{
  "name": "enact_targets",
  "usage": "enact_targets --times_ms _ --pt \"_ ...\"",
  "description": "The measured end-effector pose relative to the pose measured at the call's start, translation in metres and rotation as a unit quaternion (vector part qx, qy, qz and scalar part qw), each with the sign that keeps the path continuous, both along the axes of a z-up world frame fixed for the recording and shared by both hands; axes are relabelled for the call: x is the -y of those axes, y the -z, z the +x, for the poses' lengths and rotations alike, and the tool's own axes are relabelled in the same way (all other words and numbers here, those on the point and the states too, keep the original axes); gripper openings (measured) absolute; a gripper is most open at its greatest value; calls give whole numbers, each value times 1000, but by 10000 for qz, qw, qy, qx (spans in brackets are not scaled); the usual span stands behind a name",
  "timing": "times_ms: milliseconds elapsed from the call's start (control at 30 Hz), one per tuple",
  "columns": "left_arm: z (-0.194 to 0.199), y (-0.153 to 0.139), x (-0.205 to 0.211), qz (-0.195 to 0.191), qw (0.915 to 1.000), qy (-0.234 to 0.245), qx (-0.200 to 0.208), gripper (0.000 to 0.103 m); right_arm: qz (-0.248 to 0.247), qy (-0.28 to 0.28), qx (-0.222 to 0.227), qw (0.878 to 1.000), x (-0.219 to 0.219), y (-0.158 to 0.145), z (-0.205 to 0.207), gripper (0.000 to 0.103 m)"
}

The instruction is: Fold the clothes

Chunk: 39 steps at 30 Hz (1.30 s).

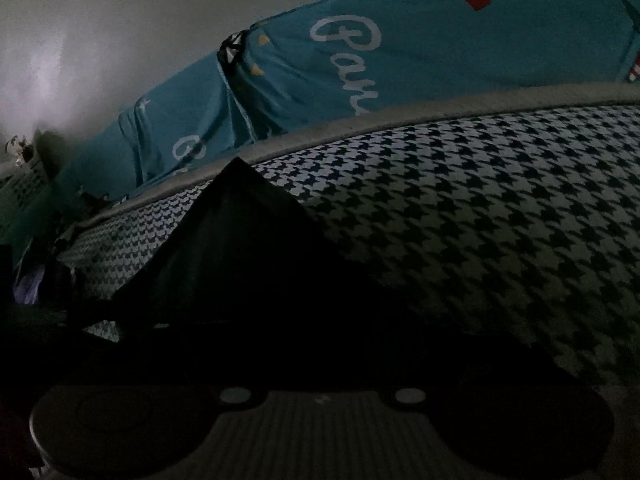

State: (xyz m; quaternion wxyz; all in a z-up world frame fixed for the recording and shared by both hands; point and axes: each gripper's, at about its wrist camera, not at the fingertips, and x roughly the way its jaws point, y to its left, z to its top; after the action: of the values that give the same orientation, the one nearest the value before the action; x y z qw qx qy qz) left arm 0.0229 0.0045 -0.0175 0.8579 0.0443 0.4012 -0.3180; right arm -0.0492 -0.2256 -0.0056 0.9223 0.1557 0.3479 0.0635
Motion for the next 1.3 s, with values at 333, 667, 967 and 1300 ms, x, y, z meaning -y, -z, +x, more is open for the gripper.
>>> enact_targets --times_ms 333,667,967,1300 --pt "-2 -4 -5 -233 9997 101 -5 72 -92 -107 49 9999 -1 -8 1 36" --pt "-11 -3 7 -61 9999 15 160 46 -168 -38 29 9998 -4 -6 3 35" --pt "-20 -11 -8 -191 9993 -303 87 23 -253 -147 475 9984 -15 -29 -4 24" --pt "-11 -1 -25 -189 9977 -622 -193 63 -258 -67 225 9994 -16 -22 3 31"
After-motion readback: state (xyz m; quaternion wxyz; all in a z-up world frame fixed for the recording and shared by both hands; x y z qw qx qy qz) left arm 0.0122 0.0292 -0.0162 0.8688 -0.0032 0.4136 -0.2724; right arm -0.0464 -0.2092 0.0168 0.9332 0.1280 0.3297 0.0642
